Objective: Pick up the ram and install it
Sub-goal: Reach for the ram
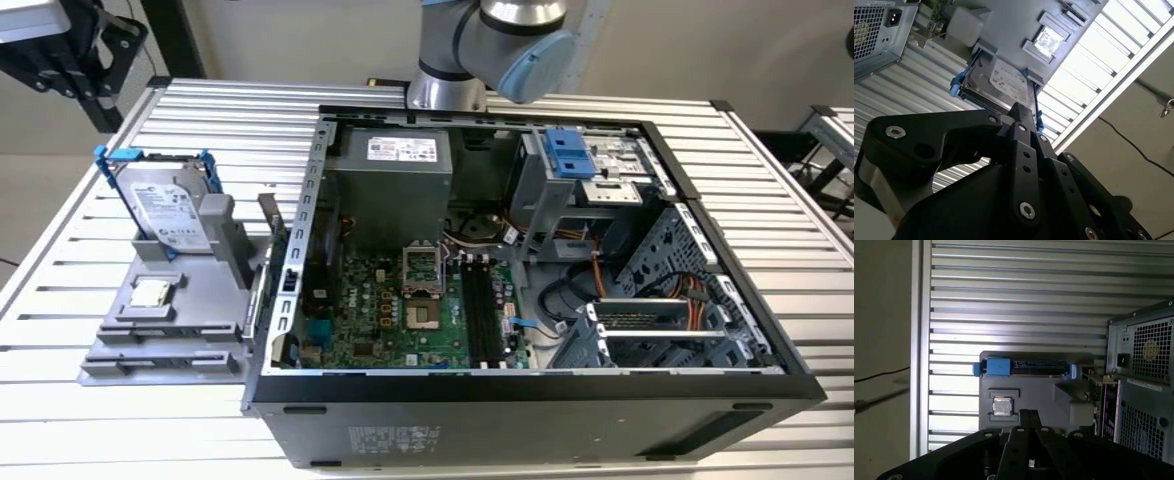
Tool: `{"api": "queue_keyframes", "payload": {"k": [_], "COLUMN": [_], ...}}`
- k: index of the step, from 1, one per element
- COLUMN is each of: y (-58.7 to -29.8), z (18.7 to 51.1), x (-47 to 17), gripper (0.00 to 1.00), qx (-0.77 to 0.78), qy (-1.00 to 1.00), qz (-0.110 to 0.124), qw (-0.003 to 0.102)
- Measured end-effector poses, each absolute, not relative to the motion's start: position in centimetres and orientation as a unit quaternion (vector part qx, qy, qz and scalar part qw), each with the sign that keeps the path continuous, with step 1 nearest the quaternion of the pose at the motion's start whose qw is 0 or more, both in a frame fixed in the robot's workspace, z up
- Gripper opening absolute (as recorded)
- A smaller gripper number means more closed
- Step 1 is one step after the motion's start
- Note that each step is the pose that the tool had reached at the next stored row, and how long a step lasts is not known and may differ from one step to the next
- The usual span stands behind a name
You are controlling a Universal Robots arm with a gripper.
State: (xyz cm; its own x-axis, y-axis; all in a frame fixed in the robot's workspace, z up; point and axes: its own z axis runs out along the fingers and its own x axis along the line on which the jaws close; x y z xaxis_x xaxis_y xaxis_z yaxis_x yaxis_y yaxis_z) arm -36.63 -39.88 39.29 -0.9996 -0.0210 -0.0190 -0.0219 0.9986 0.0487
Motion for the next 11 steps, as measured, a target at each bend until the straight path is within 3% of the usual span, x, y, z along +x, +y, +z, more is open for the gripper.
{"api": "queue_keyframes", "payload": {"k": [11], "y": [-40.37], "z": [39.28], "x": [-36.70], "gripper": [0.00], "qx": [-0.011], "qy": [1.000], "qz": [0.024], "qw": [0.009]}}
